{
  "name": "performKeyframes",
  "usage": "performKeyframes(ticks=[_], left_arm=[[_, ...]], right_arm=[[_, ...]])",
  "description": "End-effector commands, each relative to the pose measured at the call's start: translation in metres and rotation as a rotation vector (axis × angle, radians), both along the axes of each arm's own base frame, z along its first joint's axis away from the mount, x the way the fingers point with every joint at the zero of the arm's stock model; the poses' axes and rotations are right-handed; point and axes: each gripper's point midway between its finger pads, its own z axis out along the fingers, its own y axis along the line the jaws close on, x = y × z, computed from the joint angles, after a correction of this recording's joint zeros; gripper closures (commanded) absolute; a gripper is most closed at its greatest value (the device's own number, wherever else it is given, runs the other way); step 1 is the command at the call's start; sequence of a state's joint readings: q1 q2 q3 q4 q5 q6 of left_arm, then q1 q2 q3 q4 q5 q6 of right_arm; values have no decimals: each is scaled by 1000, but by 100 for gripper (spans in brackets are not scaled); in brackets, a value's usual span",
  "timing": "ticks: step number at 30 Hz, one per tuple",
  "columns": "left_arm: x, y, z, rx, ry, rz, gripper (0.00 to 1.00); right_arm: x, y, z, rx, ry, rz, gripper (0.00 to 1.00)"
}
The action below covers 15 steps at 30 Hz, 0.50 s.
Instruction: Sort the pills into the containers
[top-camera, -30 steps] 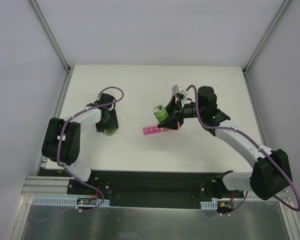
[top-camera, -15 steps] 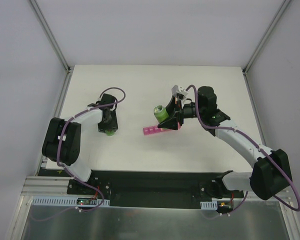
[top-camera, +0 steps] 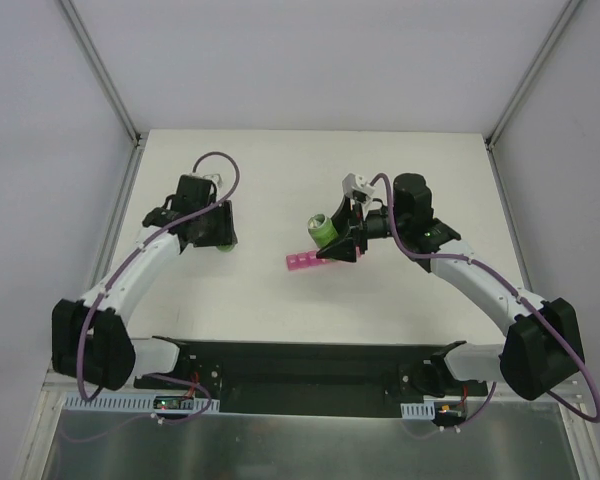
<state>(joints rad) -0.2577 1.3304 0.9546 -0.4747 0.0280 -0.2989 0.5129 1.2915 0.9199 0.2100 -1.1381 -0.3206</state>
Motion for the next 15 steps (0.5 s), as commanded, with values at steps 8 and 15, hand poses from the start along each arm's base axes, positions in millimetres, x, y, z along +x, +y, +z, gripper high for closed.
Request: performKeyframes(ticks=[8,15], left_arm=[[-69,-101,212,-578,-237,-447,80],[-92,-135,243,-733,-148,-561,80]], right_arm=[[-16,-4,33,60,-164,73,90],[-29,2,33,47,-186,113,89]])
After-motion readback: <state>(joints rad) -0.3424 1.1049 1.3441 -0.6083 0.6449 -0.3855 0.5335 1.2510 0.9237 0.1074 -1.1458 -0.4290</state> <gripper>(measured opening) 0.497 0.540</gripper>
